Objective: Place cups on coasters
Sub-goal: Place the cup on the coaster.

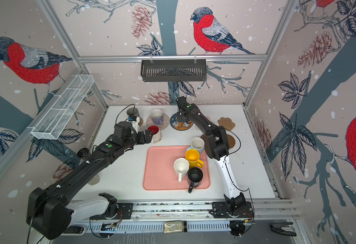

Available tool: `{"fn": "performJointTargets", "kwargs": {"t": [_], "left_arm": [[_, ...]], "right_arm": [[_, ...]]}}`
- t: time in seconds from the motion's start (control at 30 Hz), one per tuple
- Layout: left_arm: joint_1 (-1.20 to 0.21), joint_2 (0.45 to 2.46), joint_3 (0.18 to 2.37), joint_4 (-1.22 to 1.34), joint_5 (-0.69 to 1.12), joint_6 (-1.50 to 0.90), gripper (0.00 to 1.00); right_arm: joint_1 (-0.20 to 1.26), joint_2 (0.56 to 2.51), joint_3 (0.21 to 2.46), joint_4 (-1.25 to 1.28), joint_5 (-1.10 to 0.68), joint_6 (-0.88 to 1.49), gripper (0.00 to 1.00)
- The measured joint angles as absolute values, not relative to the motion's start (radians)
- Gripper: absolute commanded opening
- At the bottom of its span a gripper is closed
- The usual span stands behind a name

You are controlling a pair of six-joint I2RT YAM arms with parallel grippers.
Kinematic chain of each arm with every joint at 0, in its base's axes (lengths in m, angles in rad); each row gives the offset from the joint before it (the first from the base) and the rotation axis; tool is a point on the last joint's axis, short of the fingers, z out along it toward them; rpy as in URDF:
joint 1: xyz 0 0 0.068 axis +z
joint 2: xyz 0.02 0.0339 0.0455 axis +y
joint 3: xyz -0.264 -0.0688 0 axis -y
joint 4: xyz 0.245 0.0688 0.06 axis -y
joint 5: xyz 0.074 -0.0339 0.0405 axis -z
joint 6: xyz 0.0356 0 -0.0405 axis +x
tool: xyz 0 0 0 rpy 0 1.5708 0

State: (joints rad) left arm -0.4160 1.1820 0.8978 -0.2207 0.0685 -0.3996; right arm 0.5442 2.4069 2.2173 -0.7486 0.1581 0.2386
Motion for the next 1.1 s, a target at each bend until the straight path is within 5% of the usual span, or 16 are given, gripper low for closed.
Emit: {"fn": "performJointTargets", "kwargs": {"t": [0.73, 0.97, 1.1], "left_arm": [[-0.416, 1.177, 0.869, -0.205, 0.084, -0.414, 0.96], [-0.416, 1.177, 0.866, -0.2, 0.085, -0.414, 0.96], [-0.416, 1.178, 0.865, -0.197, 0.097, -0.414, 0.96]], "right_arm": [[0.55, 2.453, 2.223, -0.684, 0.159, 0.239, 0.02], [0.551, 2.452, 2.206, -0.673, 0.171, 0.244, 0.4], [0.556, 2.439, 2.158, -0.653, 0.178, 0.247, 0.51]]}}
